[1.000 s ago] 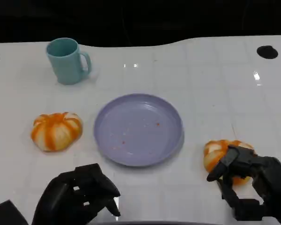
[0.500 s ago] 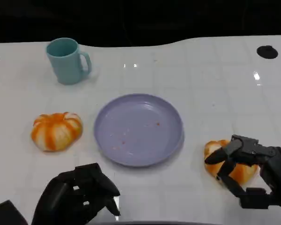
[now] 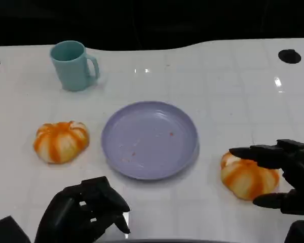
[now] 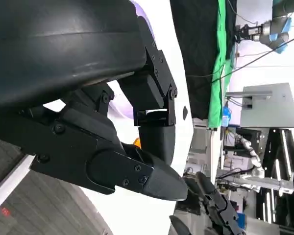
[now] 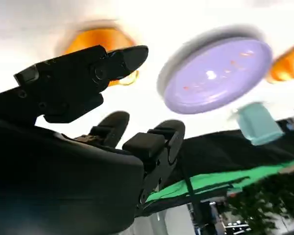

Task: Grasp the bread from the table and place it into the plate.

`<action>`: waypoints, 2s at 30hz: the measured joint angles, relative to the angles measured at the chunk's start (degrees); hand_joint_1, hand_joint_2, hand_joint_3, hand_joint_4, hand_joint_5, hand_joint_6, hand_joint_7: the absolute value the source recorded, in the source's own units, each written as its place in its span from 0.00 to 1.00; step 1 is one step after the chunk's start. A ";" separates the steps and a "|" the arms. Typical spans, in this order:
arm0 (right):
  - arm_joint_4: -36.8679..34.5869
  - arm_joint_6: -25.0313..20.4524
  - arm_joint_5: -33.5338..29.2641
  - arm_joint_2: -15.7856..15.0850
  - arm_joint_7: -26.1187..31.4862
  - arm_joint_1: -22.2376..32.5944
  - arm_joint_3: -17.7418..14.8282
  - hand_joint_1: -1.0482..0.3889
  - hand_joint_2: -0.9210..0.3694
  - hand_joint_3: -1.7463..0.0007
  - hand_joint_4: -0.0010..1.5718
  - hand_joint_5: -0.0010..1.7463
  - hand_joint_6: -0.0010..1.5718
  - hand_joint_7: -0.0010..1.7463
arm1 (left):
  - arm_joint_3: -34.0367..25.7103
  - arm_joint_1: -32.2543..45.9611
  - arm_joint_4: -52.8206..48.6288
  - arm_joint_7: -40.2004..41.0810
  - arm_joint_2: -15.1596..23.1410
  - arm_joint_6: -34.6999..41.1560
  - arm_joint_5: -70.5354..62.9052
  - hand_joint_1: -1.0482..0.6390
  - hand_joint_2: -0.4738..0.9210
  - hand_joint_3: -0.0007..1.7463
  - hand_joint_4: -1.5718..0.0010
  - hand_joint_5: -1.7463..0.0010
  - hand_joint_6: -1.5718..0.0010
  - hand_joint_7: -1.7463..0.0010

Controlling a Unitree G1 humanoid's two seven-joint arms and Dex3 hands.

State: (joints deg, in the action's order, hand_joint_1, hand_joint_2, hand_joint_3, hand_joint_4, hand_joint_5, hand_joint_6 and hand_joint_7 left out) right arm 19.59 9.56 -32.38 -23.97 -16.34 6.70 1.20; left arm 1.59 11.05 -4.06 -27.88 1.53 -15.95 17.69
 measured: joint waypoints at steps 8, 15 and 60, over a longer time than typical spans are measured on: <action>4.52 -6.22 -8.35 -1.65 -3.23 -0.30 2.53 0.49 0.13 1.00 0.12 0.20 0.23 0.01 | 0.01 -0.12 -0.04 -0.01 0.00 -0.04 -0.01 0.10 1.00 0.04 0.43 0.16 0.38 0.40; 1.47 -6.39 -10.70 -3.45 -3.86 -3.82 4.88 0.52 0.13 1.00 0.18 0.19 0.27 0.02 | 0.25 -0.27 -0.06 0.00 -0.06 -0.04 -0.04 0.10 1.00 0.04 0.43 0.17 0.38 0.40; -28.14 -17.28 -7.64 2.83 -1.76 -21.95 15.84 0.51 0.02 1.00 0.34 0.06 0.37 0.02 | 1.12 1.06 1.98 0.10 -1.13 0.69 -0.60 0.10 1.00 0.04 0.42 0.19 0.35 0.46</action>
State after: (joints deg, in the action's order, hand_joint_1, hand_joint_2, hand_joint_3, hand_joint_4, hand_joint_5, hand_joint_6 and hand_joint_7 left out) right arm -8.55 -7.72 -40.01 -21.14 -18.11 -15.26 17.04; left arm 2.71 12.11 -2.08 -27.78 0.41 -15.26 17.09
